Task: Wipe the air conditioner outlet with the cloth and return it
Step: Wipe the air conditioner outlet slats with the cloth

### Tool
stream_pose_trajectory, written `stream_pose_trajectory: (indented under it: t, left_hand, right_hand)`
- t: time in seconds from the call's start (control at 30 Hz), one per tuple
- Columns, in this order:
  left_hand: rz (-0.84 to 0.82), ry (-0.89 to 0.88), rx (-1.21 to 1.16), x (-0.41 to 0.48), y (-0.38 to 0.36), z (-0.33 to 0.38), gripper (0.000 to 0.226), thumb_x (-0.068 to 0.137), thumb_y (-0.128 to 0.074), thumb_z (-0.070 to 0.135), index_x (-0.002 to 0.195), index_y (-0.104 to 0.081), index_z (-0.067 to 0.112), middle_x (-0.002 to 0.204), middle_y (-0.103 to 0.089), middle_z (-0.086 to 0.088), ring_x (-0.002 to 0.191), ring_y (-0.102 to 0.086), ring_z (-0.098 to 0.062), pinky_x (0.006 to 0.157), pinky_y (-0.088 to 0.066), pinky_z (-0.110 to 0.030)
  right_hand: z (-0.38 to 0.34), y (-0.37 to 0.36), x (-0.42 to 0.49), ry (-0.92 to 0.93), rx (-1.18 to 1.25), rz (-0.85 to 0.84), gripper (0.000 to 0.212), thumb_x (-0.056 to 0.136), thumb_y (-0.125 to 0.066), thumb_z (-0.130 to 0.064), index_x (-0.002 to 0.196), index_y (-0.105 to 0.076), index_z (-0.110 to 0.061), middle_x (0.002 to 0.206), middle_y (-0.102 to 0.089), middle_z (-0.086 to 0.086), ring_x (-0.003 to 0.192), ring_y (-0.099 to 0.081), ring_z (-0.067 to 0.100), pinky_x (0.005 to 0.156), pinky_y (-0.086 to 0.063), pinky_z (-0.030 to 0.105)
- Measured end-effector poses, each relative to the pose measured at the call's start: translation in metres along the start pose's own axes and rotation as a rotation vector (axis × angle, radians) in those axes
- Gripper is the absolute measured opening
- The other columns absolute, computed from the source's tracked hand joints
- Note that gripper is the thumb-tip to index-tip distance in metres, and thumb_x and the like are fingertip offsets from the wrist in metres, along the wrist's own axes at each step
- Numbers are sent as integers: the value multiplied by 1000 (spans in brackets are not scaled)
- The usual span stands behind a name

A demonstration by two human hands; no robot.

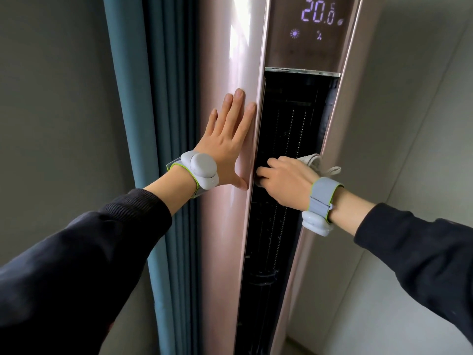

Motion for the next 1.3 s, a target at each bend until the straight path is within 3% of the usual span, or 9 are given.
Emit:
stream_pose_trajectory:
  t: [0.13,0.33,0.7,0.83,0.97,1.07,1.13,1.2,1.3]
  left_hand:
    - [9,-6,-2,1,-1,-1,161,33,-78,72,150,15,12,157,14,-17,144,12,-39,114,-13,-60]
    - [18,-3,1,0,-1,-2,162,31,-77,74,150,12,11,157,11,-20,144,10,-40,114,-14,-60]
    - [14,-10,-2,0,1,-1,162,30,-75,76,150,10,10,157,9,-20,144,8,-41,113,-16,-62]
    - [20,-10,5,0,1,-2,163,29,-76,76,151,9,10,157,9,-20,144,7,-41,113,-15,-61]
    - [21,-13,10,0,1,-2,162,29,-75,76,151,9,10,157,9,-19,144,7,-41,113,-15,-61]
    - [19,-12,10,0,0,-2,163,29,-75,77,150,12,11,157,11,-18,144,9,-40,113,-16,-62]
    - [18,-10,9,0,0,-2,163,29,-75,76,150,13,11,157,12,-17,144,9,-40,112,-16,-62]
    - [18,-7,10,0,0,-2,163,29,-76,75,150,13,11,157,12,-17,144,10,-40,112,-16,-62]
    - [14,-7,15,0,0,-3,163,30,-75,75,150,14,11,157,13,-16,144,11,-38,113,-14,-61]
  right_hand:
    - [0,-3,-8,8,-21,8,19,92,-50,-20,99,-67,-24,107,-60,-9,89,-56,17,74,-47,28]
    - [-16,-16,0,13,41,-60,21,95,-47,-16,103,-66,-19,122,-55,-3,97,-53,23,80,-46,33]
    - [-27,-30,-4,45,39,-114,17,92,-51,-17,92,-68,-19,112,-58,-3,93,-54,23,76,-46,33]
    - [-21,-15,-11,49,-4,-46,5,80,-67,-23,79,-71,-24,92,-67,-9,77,-61,17,65,-51,27]
    - [-29,-23,-14,71,-1,-73,18,92,-50,-15,102,-65,-16,112,-60,-3,94,-55,22,77,-47,32]
    - [-21,-21,-15,58,-15,-88,21,94,-46,-12,106,-63,-13,116,-56,-1,97,-52,24,80,-44,34]
    - [-13,-10,-15,45,-57,-56,16,91,-53,-15,99,-67,-17,107,-60,-4,91,-55,21,75,-46,31]
    - [-1,5,-13,19,-118,5,4,78,-68,-22,77,-71,-24,85,-65,-10,74,-59,15,62,-49,26]
    - [16,22,-8,-19,-161,75,11,66,-76,-21,61,-68,-25,69,-63,-9,61,-58,14,53,-48,25]
Point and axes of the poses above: each hand's wrist, its own x-axis towards the middle knuckle, its own y-axis out of the back of the hand, z = x × y, the point moved 10 cm from there along x, towards the middle knuckle
